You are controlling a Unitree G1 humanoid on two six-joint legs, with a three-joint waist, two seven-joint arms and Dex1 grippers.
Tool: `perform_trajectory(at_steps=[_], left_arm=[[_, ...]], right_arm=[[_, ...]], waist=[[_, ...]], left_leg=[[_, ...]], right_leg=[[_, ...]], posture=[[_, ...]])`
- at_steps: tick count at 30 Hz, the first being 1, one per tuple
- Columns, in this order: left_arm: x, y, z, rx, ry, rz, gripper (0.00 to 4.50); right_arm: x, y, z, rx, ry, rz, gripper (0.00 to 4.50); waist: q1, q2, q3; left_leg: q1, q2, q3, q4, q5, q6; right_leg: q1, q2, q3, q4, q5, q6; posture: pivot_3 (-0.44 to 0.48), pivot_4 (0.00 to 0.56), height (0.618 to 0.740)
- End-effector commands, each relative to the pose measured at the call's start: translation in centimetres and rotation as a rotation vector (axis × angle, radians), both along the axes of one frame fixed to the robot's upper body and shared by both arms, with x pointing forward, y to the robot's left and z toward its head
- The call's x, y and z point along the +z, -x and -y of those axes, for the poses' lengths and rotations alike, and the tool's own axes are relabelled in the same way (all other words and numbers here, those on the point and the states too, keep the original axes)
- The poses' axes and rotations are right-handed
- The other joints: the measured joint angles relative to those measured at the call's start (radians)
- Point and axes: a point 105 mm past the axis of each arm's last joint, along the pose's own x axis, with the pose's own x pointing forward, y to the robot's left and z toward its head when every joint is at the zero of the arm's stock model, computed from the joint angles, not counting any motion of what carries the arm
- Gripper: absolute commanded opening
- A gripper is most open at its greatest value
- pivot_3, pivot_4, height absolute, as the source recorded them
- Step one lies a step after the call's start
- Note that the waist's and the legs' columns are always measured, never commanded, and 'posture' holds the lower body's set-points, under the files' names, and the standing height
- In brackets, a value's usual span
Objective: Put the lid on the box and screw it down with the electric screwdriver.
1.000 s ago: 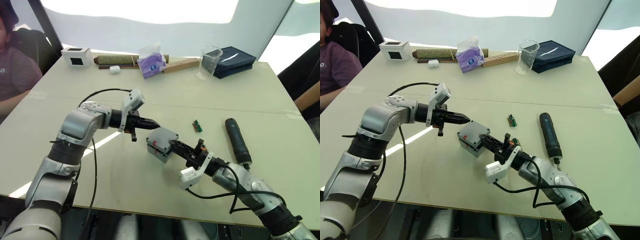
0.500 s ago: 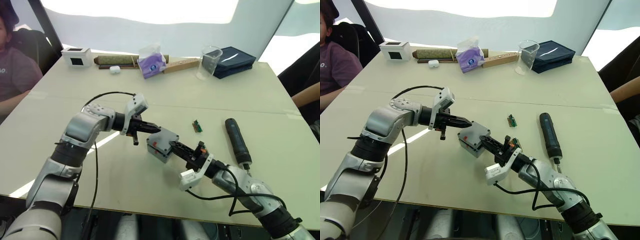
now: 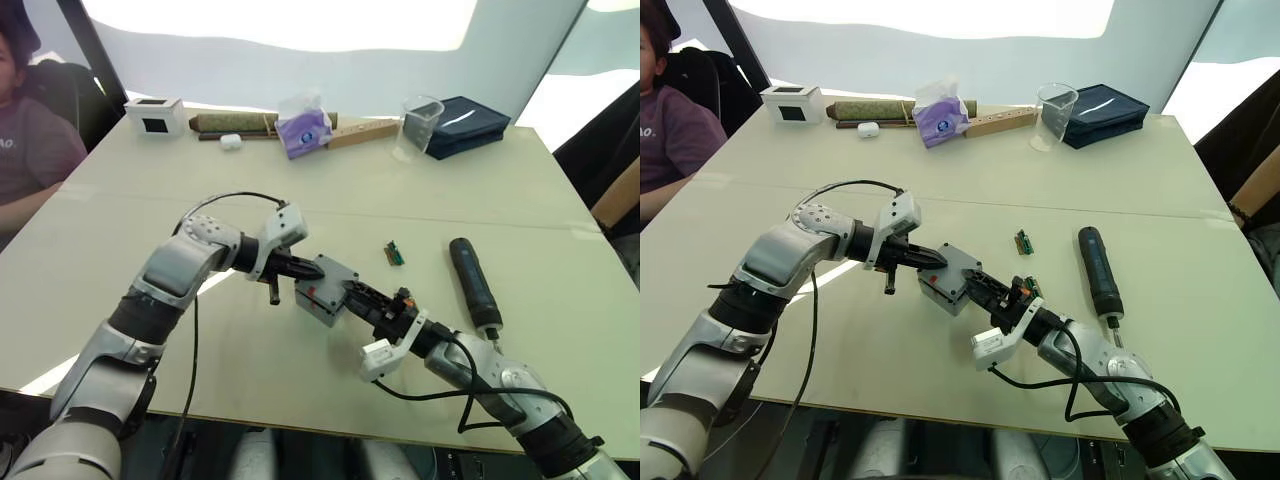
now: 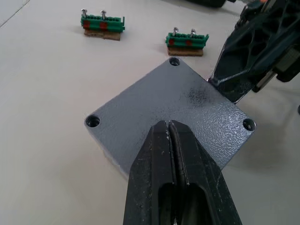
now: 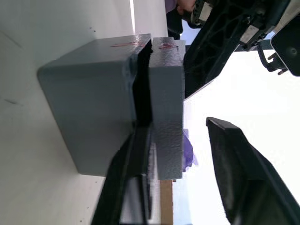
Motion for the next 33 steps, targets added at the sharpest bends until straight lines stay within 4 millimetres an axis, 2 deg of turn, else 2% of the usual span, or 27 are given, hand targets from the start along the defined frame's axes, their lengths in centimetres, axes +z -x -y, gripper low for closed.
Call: perform_trajectory(at_steps=[1,2,14,19,22,25,29,33], left_arm=[[-2.4,0.7,0.2,-0.01,-0.071,-0.043,0.0],[-2.7,0.7,0.2,-0.007,-0.075,-0.047,0.0],[-5.9,1.2,-0.8,-0.001,-0.137,-0.085,0.0],[-6.5,1.2,-1.0,0.011,-0.159,-0.08,0.0],[-7.1,1.2,-1.0,0.019,-0.178,-0.078,0.0],[-7.4,1.4,-0.9,0.018,-0.184,-0.078,0.0],[-7.7,1.5,-0.9,0.019,-0.194,-0.076,0.0],[-7.9,1.6,-0.8,0.015,-0.196,-0.075,0.0]], right_arm=[[-1.0,0.5,0.4,-0.016,0.021,-0.05,3.37],[-0.8,0.7,0.4,-0.016,0.018,-0.048,3.69],[0.3,2.4,1.3,-0.03,-0.005,-0.059,3.69],[0.6,2.8,1.3,-0.017,-0.019,-0.089,3.69],[0.6,2.7,1.4,-0.019,0.019,-0.163,3.69],[1.6,2.3,1.1,-0.022,0.022,-0.205,3.69],[0.5,2.6,1.5,-0.042,0.098,-0.361,3.69],[1.0,3.0,1.8,-0.035,0.118,-0.377,3.69]], waist=[[-0.001,-0.001,-0.001],[-0.001,-0.002,-0.004],[0.006,-0.001,-0.015],[0.006,0.001,-0.02],[0.007,0.002,-0.023],[0.006,0.003,-0.024],[0.003,0.002,-0.024],[0.003,0.003,-0.024]], left_leg=[[0.006,0.0,0.0,0.0,-0.001,0.002],[0.009,0.0,0.001,-0.001,-0.002,0.003],[0.01,-0.001,0.0,-0.001,-0.005,0.007],[0.01,-0.001,0.0,-0.001,-0.006,0.01],[0.01,-0.001,-0.001,-0.001,-0.007,0.011],[0.012,-0.001,-0.001,-0.001,-0.008,0.012],[0.025,-0.001,0.0,-0.003,-0.01,0.016],[0.027,0.0,0.0,-0.003,-0.011,0.016]], right_leg=[[0.006,0.0,0.0,-0.001,-0.001,-0.001],[0.009,0.0,0.0,-0.001,-0.002,-0.001],[0.011,0.0,0.001,-0.004,-0.004,0.0],[0.014,0.0,0.0,-0.008,-0.004,0.0],[0.016,0.0,0.0,-0.01,-0.004,0.0],[0.019,0.0,0.0,-0.011,-0.004,0.0],[0.032,0.0,0.001,-0.015,-0.005,-0.001],[0.034,0.0,0.0,-0.015,-0.006,-0.004]], posture=[[0.0,0.15,0.74],[0.0,0.15,0.74],[0.0,0.15,0.74],[0.0,0.15,0.74],[0.0,0.15,0.74],[0.0,0.15,0.74],[0.0,0.15,0.74],[0.0,0.15,0.74]])
